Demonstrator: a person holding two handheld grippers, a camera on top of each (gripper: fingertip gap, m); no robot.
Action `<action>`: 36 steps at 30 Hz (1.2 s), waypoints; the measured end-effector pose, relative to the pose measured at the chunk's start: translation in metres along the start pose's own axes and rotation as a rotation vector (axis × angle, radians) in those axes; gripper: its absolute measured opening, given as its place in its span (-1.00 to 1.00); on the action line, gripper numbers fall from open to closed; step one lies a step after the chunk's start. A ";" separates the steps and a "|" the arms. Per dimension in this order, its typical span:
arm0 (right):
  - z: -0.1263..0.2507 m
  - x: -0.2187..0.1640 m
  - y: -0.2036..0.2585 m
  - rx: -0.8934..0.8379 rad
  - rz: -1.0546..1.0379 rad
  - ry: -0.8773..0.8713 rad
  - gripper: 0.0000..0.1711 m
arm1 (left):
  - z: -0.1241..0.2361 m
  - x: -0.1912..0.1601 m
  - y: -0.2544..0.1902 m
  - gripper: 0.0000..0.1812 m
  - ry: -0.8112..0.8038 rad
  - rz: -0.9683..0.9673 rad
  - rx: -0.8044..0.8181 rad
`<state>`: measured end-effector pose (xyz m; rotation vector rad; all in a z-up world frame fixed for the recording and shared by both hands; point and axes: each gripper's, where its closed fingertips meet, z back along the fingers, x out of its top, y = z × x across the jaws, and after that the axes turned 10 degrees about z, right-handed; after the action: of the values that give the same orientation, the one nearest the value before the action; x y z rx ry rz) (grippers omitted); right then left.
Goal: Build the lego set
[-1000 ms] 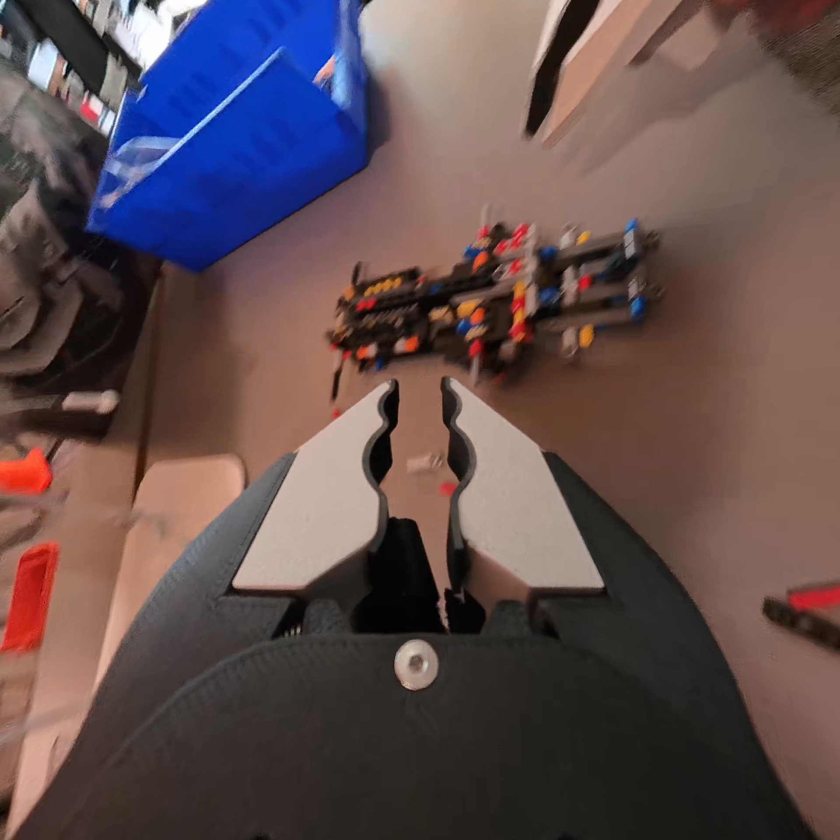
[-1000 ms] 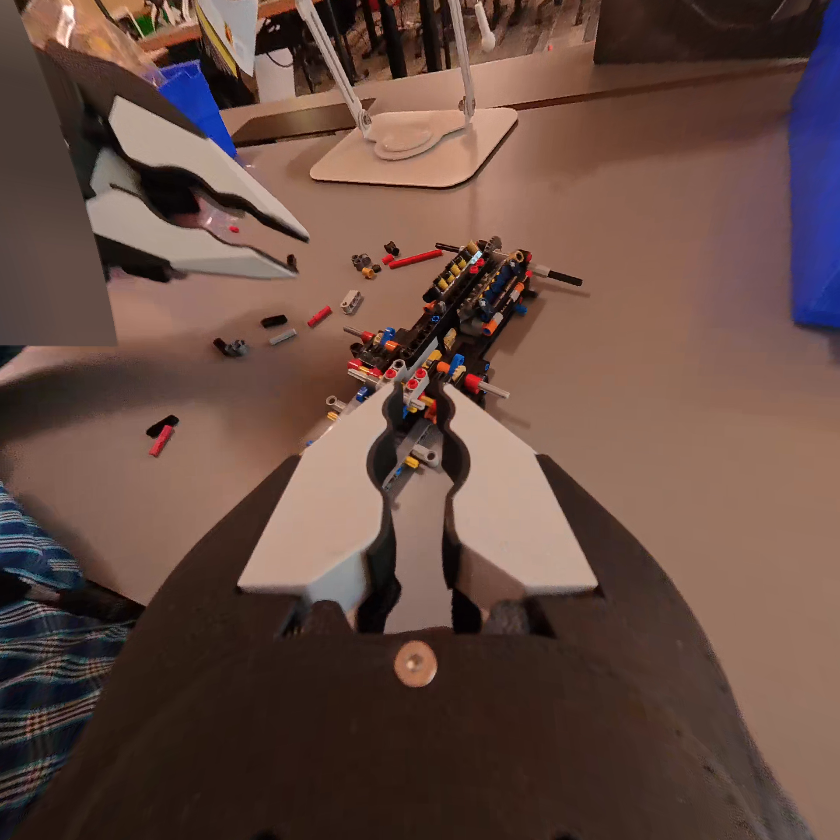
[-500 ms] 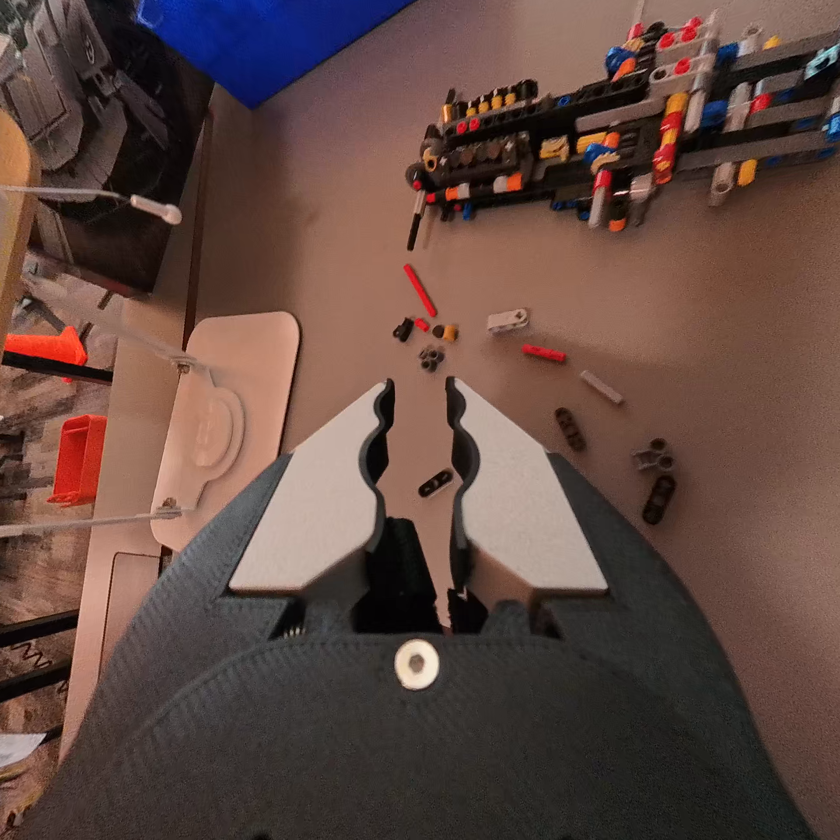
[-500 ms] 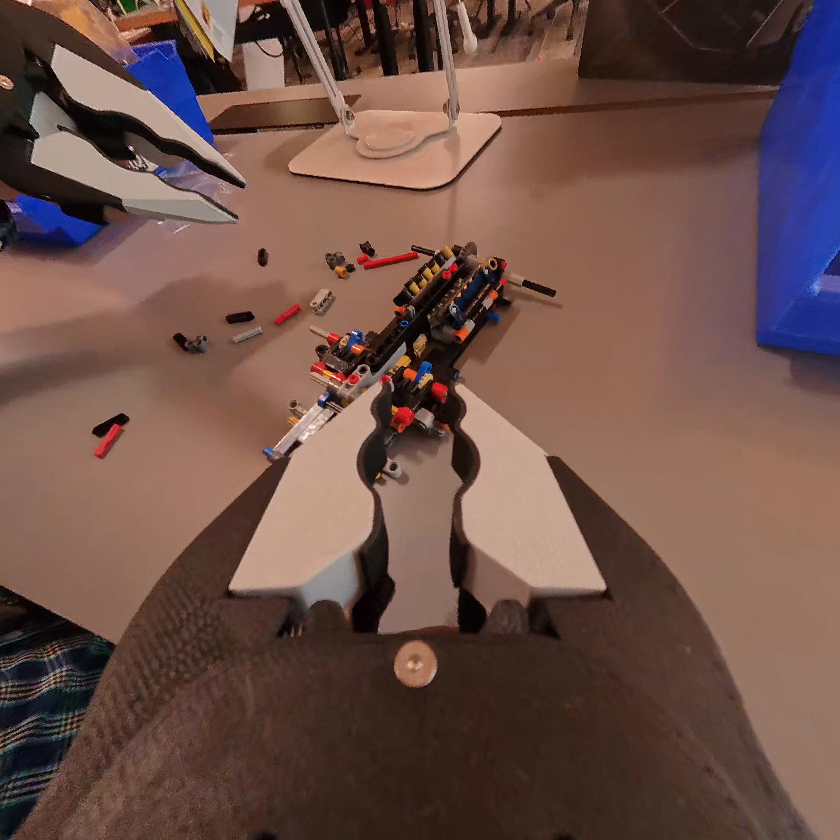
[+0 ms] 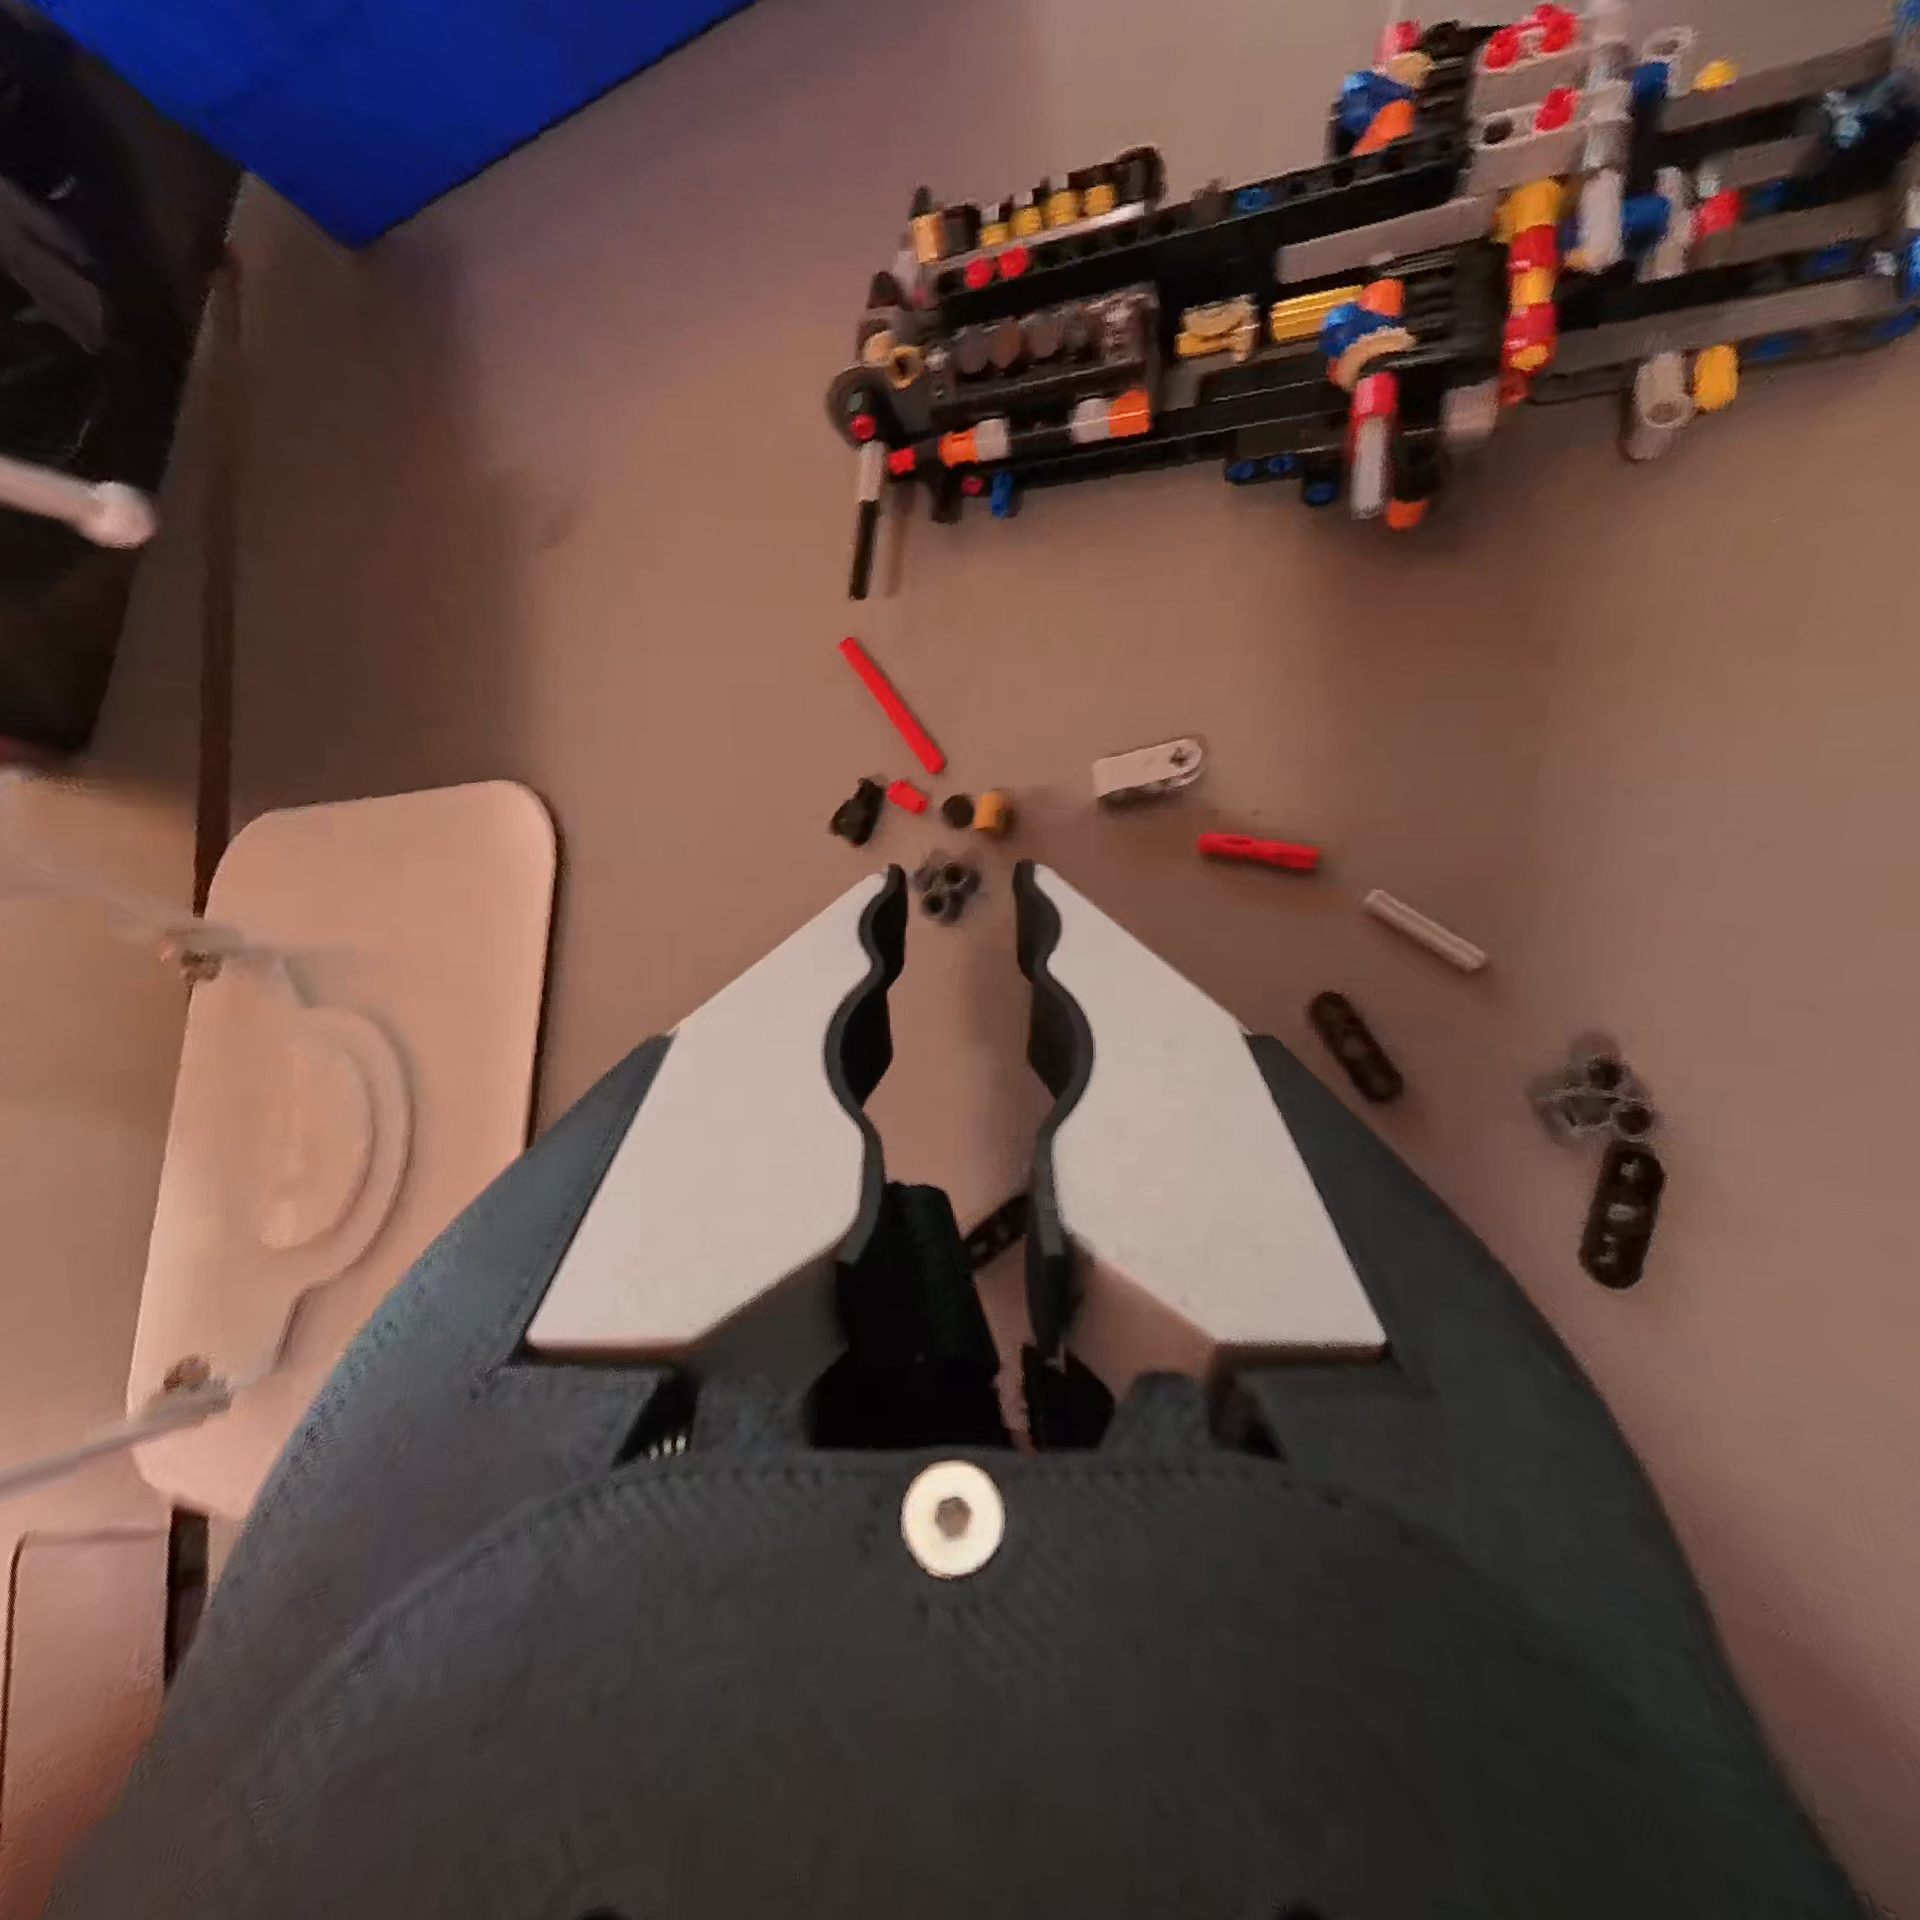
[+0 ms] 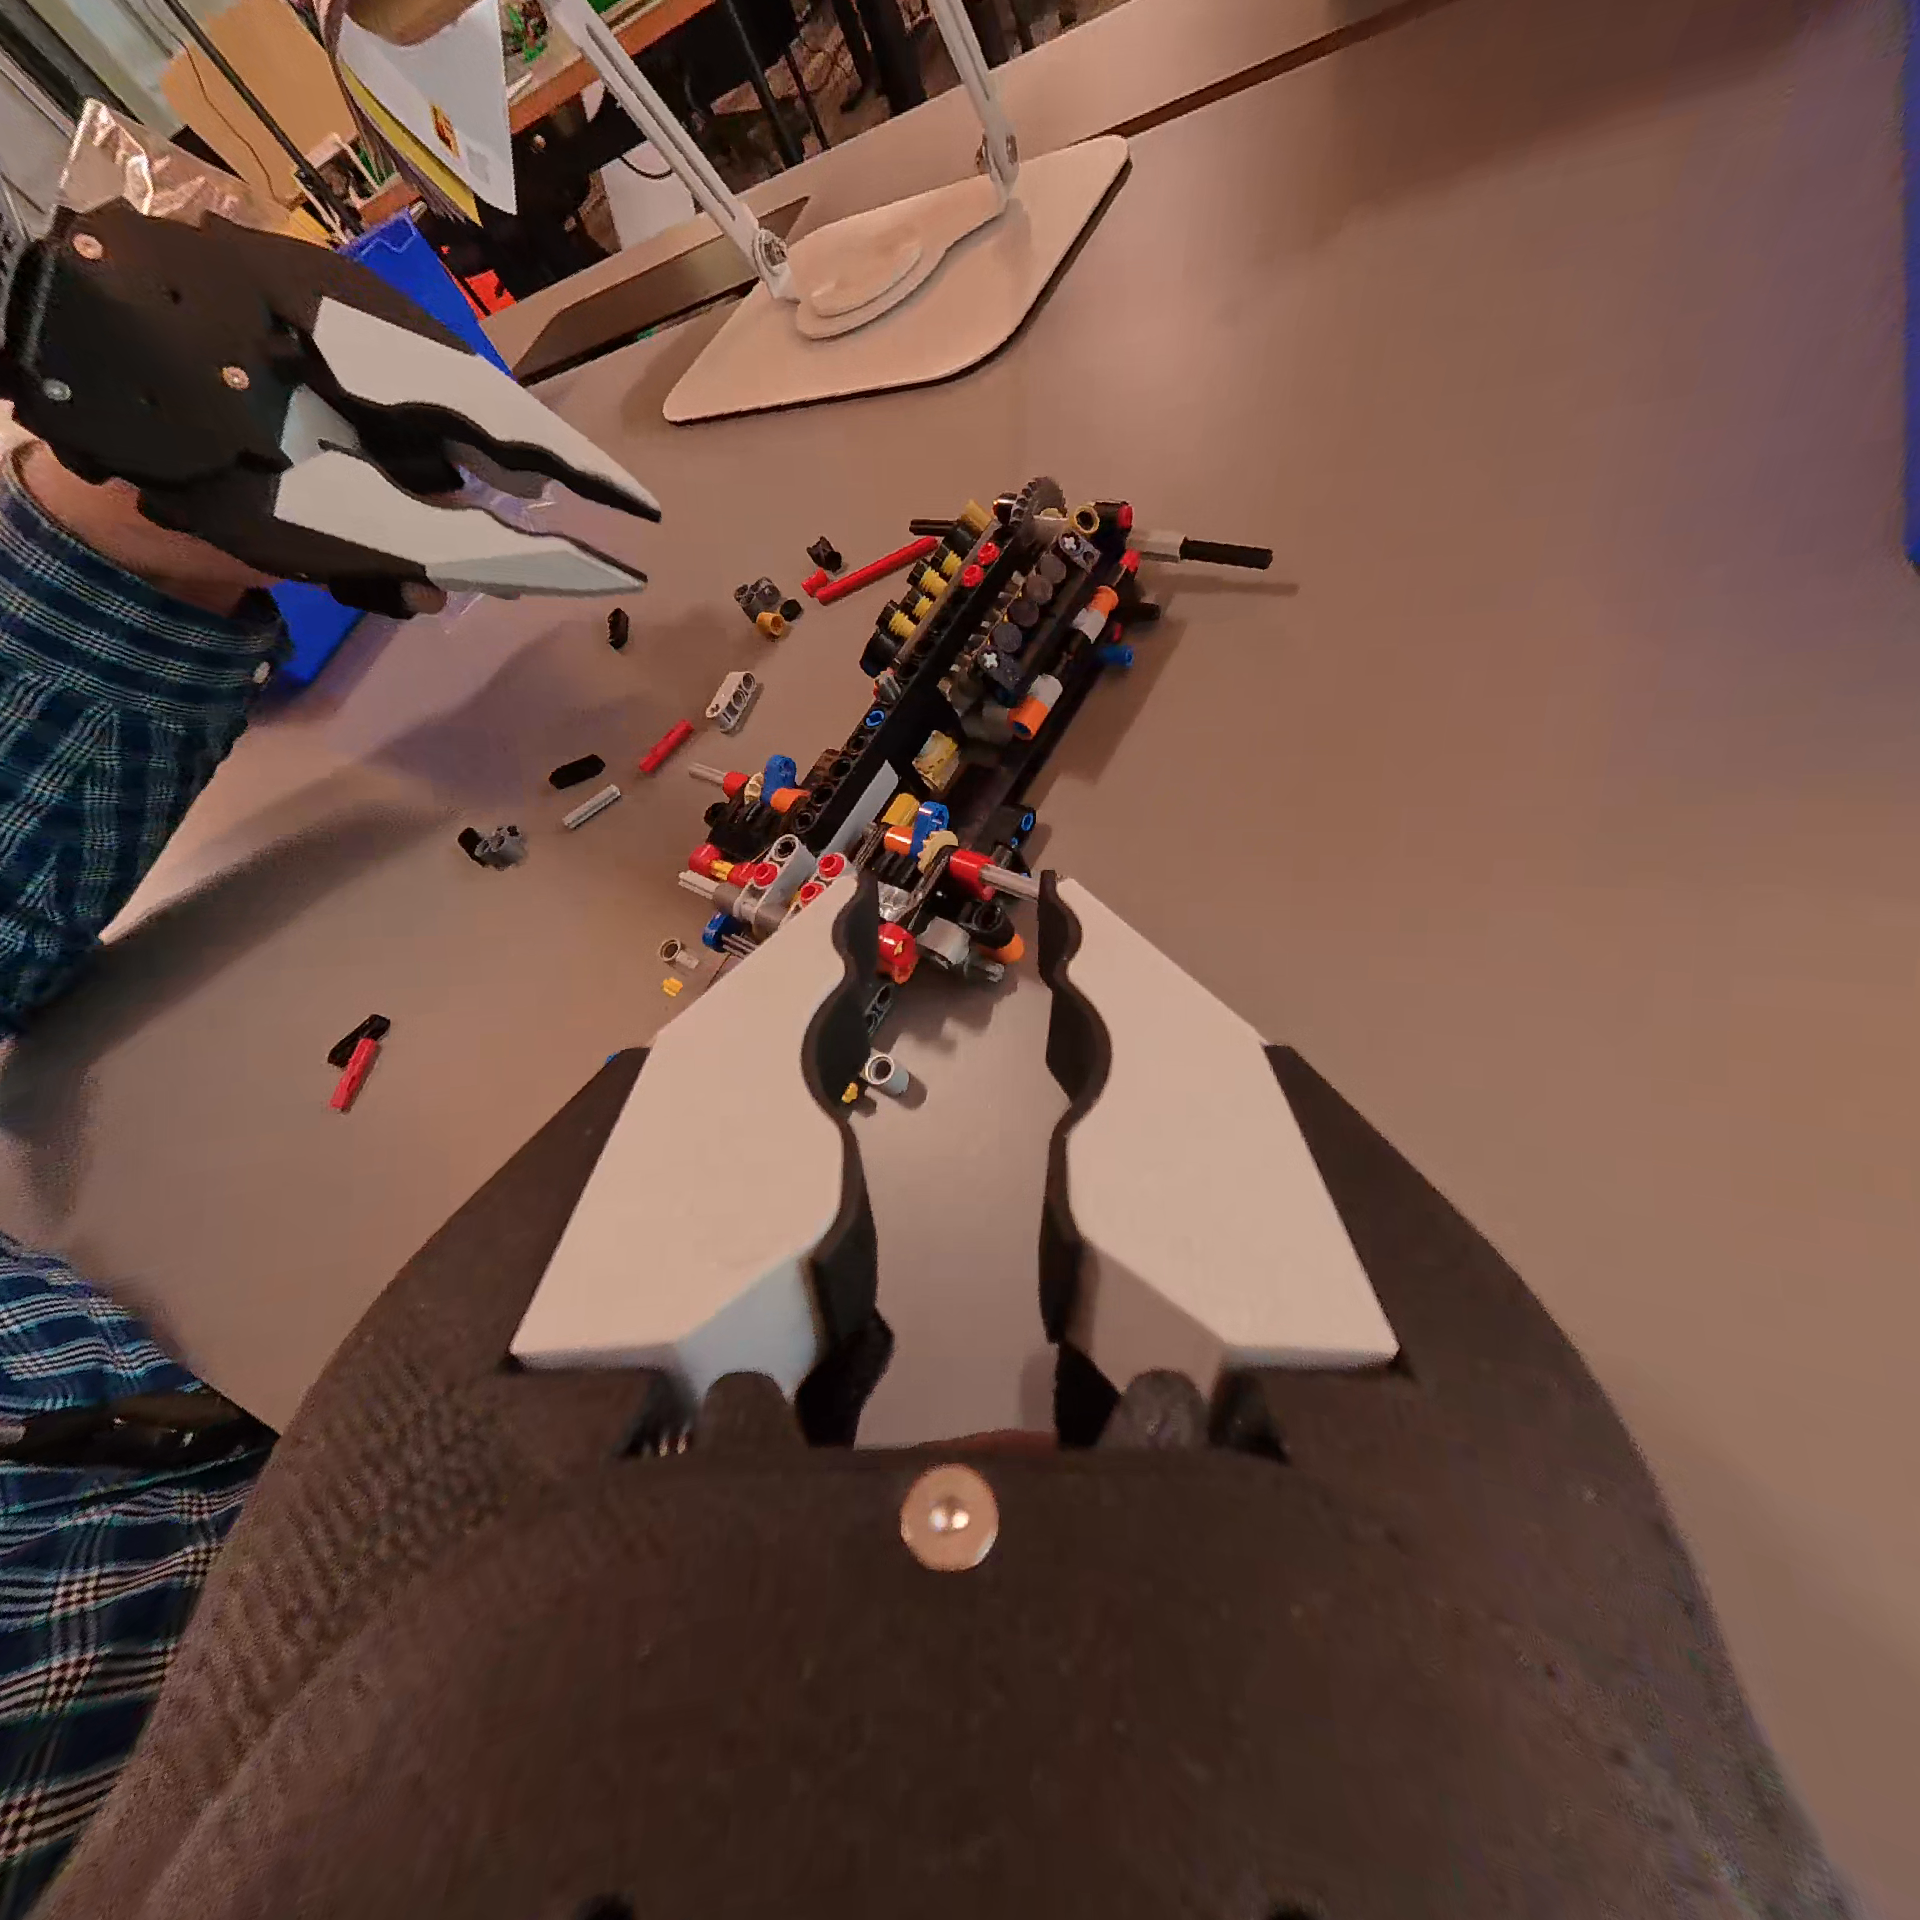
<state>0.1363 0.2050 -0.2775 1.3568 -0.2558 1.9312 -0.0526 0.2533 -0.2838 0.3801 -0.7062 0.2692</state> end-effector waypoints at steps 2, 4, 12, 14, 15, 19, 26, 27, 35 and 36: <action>0.000 0.000 0.000 0.001 0.002 0.004 -0.68 | -0.008 0.002 -0.010 -0.78 0.008 -0.046 -0.034; -0.001 -0.001 0.001 0.004 0.005 0.009 -0.68 | -0.016 0.004 -0.020 -0.76 0.023 -0.097 -0.068; 0.000 0.001 0.001 0.010 0.001 -0.005 -0.68 | -0.038 0.003 -0.037 -0.66 0.100 0.055 -0.146; 0.000 0.001 0.002 0.015 -0.001 -0.006 -0.68 | -0.040 0.004 -0.040 -0.76 0.094 0.089 -0.155; 0.000 0.001 0.002 0.018 -0.002 -0.007 -0.68 | -0.041 0.004 -0.040 -0.76 0.100 0.103 -0.152; 0.002 0.002 0.002 0.028 -0.015 -0.020 -0.68 | -0.041 0.003 -0.042 -0.91 0.114 0.099 -0.136; 0.011 0.011 0.002 0.021 -0.009 -0.094 -0.66 | -0.025 0.024 -0.036 -0.92 -0.003 0.048 -0.059; 0.013 0.011 0.006 0.018 0.006 -0.094 -0.66 | -0.019 0.033 -0.039 -0.92 -0.052 0.016 -0.051; 0.014 0.025 0.077 0.116 0.078 -0.096 -0.74 | 0.001 0.064 -0.107 -0.92 -0.212 -0.348 0.012; 0.013 0.022 0.080 0.111 0.077 -0.092 -0.74 | -0.004 0.058 -0.116 -0.92 -0.183 -0.383 0.005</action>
<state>0.0885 0.1518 -0.2333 1.5318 -0.2519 1.9736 0.0344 0.1568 -0.2762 0.5401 -0.7956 -0.1286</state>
